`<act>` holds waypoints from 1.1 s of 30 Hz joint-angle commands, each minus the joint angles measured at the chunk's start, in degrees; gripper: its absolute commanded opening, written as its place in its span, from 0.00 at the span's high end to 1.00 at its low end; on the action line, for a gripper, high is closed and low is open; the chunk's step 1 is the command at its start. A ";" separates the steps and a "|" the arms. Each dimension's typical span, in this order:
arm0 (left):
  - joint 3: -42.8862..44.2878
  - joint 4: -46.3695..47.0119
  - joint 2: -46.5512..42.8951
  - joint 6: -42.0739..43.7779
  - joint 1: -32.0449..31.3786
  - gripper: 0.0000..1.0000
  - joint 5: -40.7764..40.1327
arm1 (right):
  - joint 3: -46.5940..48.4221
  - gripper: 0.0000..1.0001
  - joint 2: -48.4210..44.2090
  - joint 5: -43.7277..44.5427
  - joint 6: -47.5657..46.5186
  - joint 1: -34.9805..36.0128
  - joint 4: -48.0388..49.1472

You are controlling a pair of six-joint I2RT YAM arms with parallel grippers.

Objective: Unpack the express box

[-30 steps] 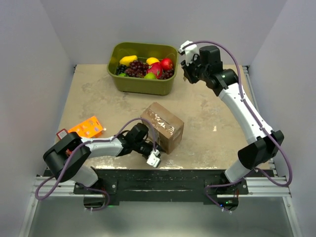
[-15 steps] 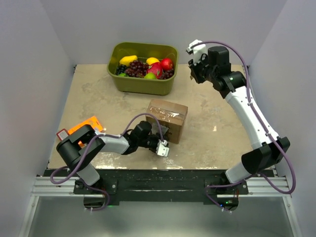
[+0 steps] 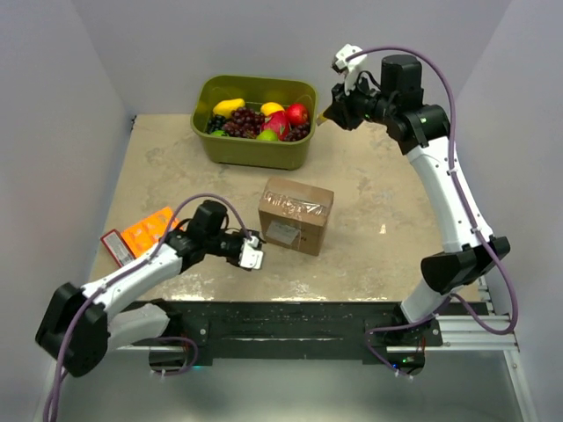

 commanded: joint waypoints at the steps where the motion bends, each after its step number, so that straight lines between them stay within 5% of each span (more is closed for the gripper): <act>1: 0.32 -6.51 -5.68 -8.71 3.71 0.46 -1.89 | 0.99 1.00 -1.26 -9.17 3.43 -1.03 0.17; 3: 2.94 -4.48 -5.16 -21.19 7.22 0.45 -2.53 | -0.42 1.00 -2.49 -9.97 5.79 -1.12 2.98; 7: 10.85 -7.46 0.01 -29.30 13.38 0.43 6.77 | -9.62 1.00 -6.53 -9.90 8.17 -1.12 12.29; 11: 14.20 -0.80 1.17 -45.53 18.22 0.40 12.57 | -7.37 1.00 -5.13 -6.81 11.26 -1.20 12.93; 18: 15.61 12.30 -1.39 -56.28 19.01 0.25 12.41 | -16.94 1.00 -11.46 -4.18 9.67 -1.03 28.37; 28: 20.54 29.16 13.01 -80.86 19.98 0.26 22.75 | -14.83 1.00 -8.64 -8.13 7.56 -1.12 25.23; 33: 22.65 27.52 17.77 -82.22 20.33 0.28 26.91 | -17.39 1.00 -10.75 -7.60 8.36 -1.03 25.85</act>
